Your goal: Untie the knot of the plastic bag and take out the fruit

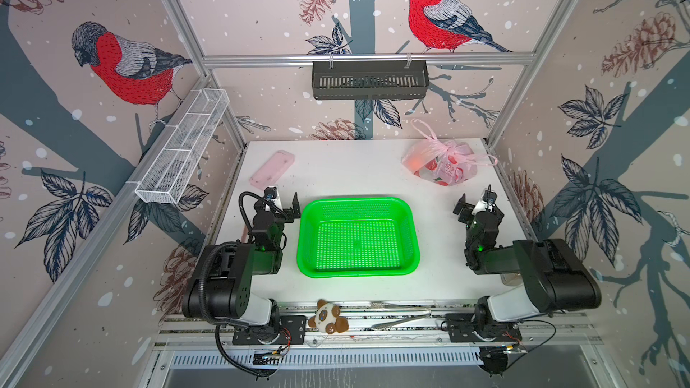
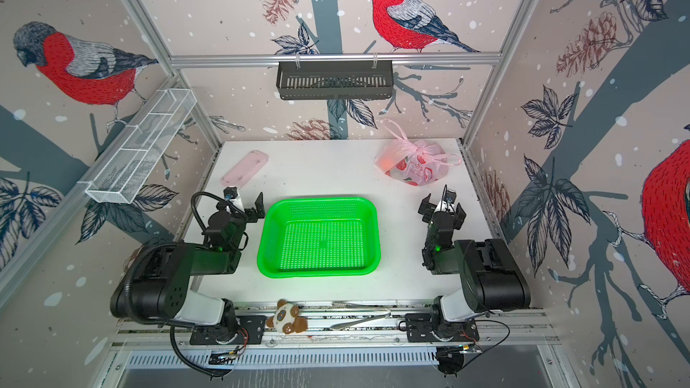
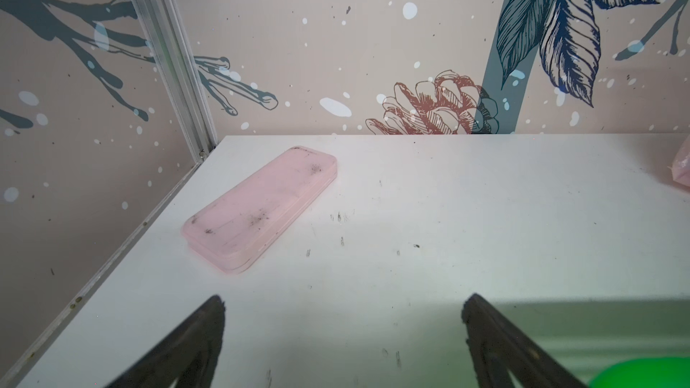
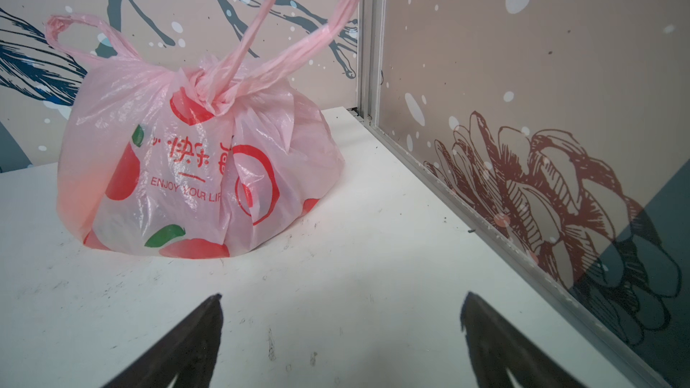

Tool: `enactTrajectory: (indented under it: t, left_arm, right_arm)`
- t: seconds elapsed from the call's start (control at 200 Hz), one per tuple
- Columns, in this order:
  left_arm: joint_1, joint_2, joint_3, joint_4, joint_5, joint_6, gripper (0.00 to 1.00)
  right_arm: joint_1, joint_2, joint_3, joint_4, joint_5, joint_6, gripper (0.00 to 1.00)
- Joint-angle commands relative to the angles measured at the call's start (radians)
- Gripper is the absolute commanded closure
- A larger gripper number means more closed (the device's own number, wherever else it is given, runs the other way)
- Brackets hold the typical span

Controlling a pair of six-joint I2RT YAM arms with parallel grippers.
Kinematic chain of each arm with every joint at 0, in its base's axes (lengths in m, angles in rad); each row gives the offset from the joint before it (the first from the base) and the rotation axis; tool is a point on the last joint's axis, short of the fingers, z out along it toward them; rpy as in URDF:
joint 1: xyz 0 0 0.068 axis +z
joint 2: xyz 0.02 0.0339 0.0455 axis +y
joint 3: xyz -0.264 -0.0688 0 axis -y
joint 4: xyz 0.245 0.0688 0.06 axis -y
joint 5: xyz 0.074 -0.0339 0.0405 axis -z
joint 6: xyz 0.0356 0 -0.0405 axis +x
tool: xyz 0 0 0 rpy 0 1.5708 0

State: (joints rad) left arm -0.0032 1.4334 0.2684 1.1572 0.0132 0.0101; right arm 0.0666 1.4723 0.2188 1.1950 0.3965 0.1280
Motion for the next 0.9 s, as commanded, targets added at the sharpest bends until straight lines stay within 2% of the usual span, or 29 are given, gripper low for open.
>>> enactTrajectory:
  t: [0.0,0.035,0.05,0.1,0.2,0.33,0.415,0.485,0.565,0.68,0.761,0.821,0.896]
  left_arm:
    - [0.000,-0.094,0.052,-0.182,-0.004,0.002,0.01]
    - [0.000,-0.131,0.076,-0.257,-0.023,-0.018,0.01]
    - [0.001,-0.147,0.087,-0.288,-0.032,-0.028,0.01]
    - [0.001,-0.195,0.125,-0.400,-0.050,-0.063,0.01]
    - [0.000,-0.264,0.186,-0.564,-0.070,-0.145,0.01]
    - [0.000,-0.318,0.228,-0.662,-0.129,-0.286,0.01]
    - [0.000,-0.336,0.290,-0.747,-0.056,-0.298,0.01]
    - [0.001,-0.338,0.353,-0.826,0.002,-0.305,0.01]
    - [-0.002,-0.328,0.417,-0.903,0.071,-0.299,0.01]
    - [-0.027,-0.307,0.484,-1.001,0.087,-0.289,0.01]
    - [-0.053,-0.279,0.524,-1.046,0.085,-0.281,0.01]
    - [-0.070,-0.243,0.555,-1.068,0.103,-0.277,0.01]
    - [-0.089,-0.190,0.602,-1.103,0.121,-0.274,0.01]
  right_arm:
    - [0.015,-0.066,0.028,-0.070,0.016,-0.046,0.00]
    - [0.019,-0.111,0.075,-0.199,0.042,-0.039,0.00]
    - [0.019,-0.138,0.111,-0.323,0.057,-0.011,0.00]
    - [0.004,-0.185,0.177,-0.509,0.106,0.060,0.00]
    - [-0.012,-0.296,0.213,-0.678,0.121,0.156,0.00]
    - [-0.023,-0.495,0.218,-0.843,-0.010,0.278,0.00]
    - [-0.021,-0.576,0.241,-0.953,-0.159,0.319,0.00]
    - [0.012,-0.614,0.289,-1.121,-0.220,0.381,0.00]
    - [0.123,-0.668,0.310,-1.253,-0.244,0.426,0.01]
    - [0.420,-0.758,0.314,-1.401,-0.055,0.519,0.01]
    - [0.567,-0.773,0.341,-1.509,0.026,0.585,0.00]
    - [0.660,-0.766,0.368,-1.593,0.063,0.641,0.14]
    - [0.775,-0.750,0.396,-1.665,0.084,0.702,0.41]
